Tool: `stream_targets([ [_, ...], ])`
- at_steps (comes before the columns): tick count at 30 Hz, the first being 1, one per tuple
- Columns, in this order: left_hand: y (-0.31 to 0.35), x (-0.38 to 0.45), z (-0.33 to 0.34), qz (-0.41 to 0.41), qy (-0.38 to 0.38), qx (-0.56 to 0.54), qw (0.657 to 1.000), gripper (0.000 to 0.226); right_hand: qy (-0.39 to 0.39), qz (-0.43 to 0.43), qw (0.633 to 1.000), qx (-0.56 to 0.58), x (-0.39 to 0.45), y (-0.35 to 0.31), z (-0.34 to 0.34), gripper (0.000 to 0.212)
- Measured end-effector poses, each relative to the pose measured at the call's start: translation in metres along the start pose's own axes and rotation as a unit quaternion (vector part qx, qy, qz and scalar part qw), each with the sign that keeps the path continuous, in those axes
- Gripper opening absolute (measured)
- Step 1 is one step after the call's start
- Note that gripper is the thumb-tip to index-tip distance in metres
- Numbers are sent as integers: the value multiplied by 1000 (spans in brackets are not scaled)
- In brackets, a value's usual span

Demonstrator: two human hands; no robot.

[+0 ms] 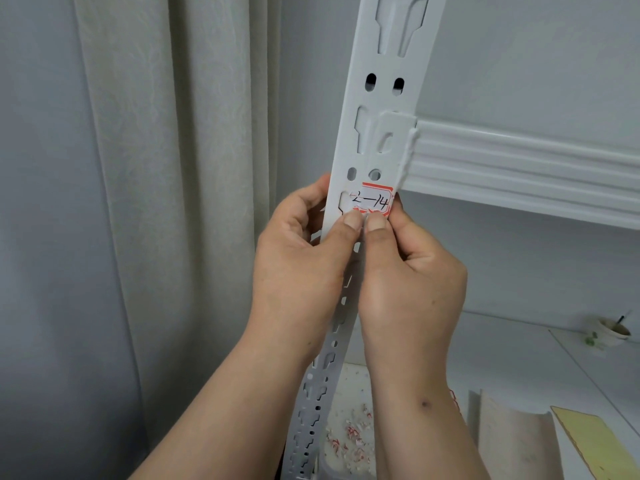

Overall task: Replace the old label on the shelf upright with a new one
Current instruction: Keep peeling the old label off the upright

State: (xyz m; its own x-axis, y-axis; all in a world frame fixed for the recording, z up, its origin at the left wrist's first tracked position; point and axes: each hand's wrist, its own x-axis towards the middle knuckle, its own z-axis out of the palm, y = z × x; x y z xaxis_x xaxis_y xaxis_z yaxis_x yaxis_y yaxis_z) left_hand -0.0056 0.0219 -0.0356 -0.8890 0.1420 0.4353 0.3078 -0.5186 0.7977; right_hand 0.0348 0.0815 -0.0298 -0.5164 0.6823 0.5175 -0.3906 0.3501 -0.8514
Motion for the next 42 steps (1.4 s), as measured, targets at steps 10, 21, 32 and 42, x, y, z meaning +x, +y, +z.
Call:
stream_targets([
  [10,1,0,3,2,1,0,1000,32,-26,24,999,16,-1,-3,-6,27],
  [21,0,1,4,6,6,16,1000,31,3,33,999,15,-2,-3,0,27],
  [32,2,-2,2,12,-5,30,999,41,-35,41,996,67,3,-1,-10,26],
  [42,2,-1,6,12,13,38,999,35,-14,18,999,35,1,0,-7,25],
])
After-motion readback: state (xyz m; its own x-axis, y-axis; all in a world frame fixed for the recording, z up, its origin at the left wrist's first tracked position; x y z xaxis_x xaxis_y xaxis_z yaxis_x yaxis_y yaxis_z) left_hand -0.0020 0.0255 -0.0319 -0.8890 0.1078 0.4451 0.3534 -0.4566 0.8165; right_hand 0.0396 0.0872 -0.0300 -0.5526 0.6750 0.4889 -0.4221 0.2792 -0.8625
